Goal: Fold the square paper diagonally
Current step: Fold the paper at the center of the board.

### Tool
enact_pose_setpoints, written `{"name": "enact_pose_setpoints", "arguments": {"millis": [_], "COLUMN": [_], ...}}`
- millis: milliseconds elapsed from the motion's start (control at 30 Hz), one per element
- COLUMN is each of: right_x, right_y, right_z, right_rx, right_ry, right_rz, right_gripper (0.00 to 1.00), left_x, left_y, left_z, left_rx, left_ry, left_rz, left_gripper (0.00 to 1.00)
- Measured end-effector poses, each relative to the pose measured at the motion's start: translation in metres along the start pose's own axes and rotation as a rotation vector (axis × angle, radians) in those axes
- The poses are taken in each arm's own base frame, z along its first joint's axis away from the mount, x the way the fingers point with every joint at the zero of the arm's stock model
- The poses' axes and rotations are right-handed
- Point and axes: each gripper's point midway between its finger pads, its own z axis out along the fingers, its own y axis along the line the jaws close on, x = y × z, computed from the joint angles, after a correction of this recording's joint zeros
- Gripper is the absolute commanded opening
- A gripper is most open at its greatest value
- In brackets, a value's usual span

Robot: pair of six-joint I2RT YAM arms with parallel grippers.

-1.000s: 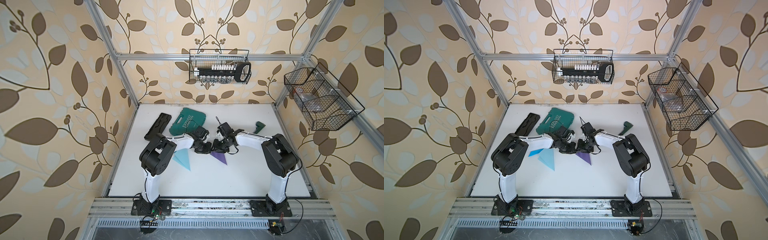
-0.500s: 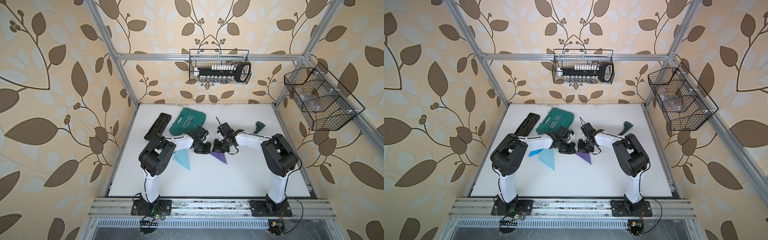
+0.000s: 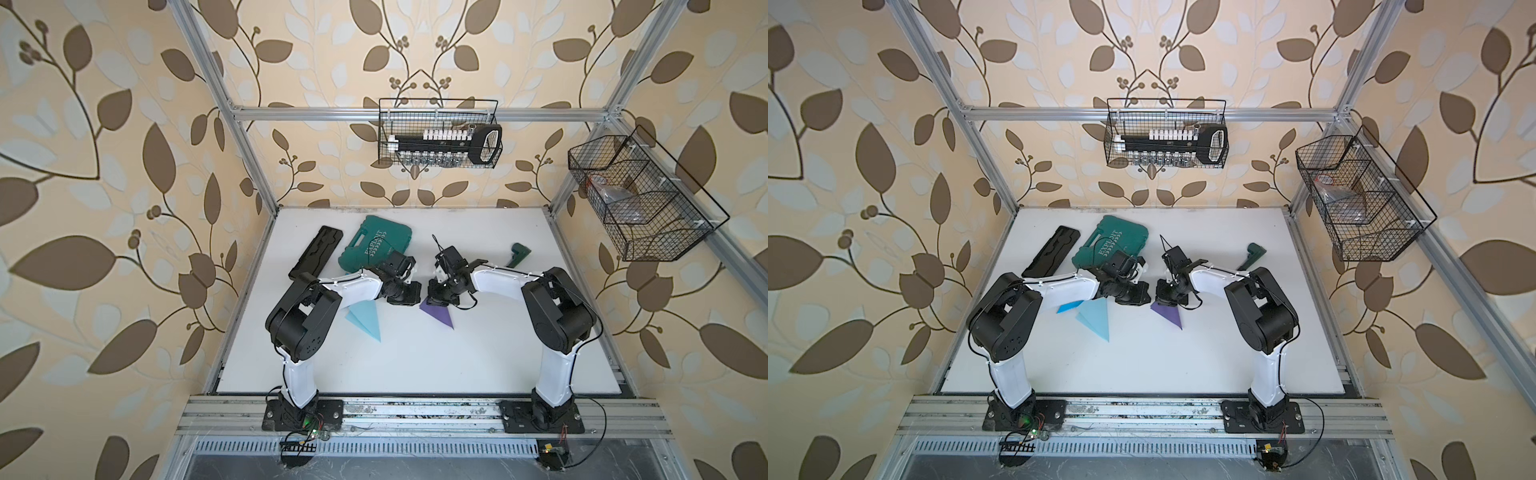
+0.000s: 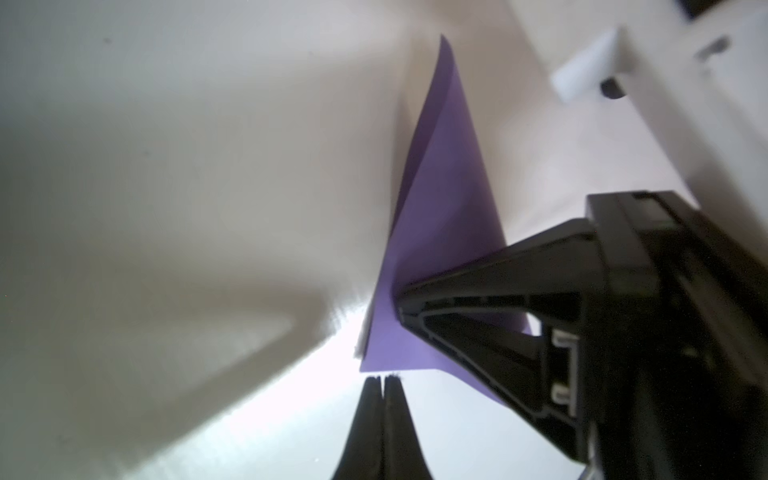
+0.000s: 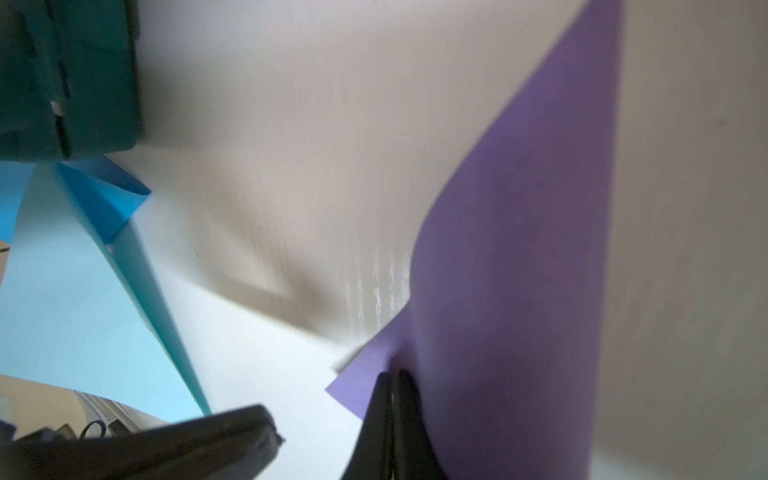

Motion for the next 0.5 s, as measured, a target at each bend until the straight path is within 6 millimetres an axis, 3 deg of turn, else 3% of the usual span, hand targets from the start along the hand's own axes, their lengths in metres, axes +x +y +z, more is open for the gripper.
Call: {"name": "enact_pose_setpoints", "arguments": {"millis": [200, 500], "right_x": [0.0, 0.001], "right_y": [-0.001, 0.0], "right_z": [0.0, 0.001], "right_rx": [-0.008, -0.023], "right_ry": [0.003, 0.007], "right_rz": [0.003, 0.006], "right_gripper": [0.0, 0.0], "left_x": [0.005, 0.02], "left_y": [-0.015, -0.007], "left_z": [0.007, 0.032], "left_rx": [0.08, 0.082], "left_ry": [0.019, 0.089], "left_rz": [-0.014, -0.052], "left_gripper": [0.0, 0.0]}}
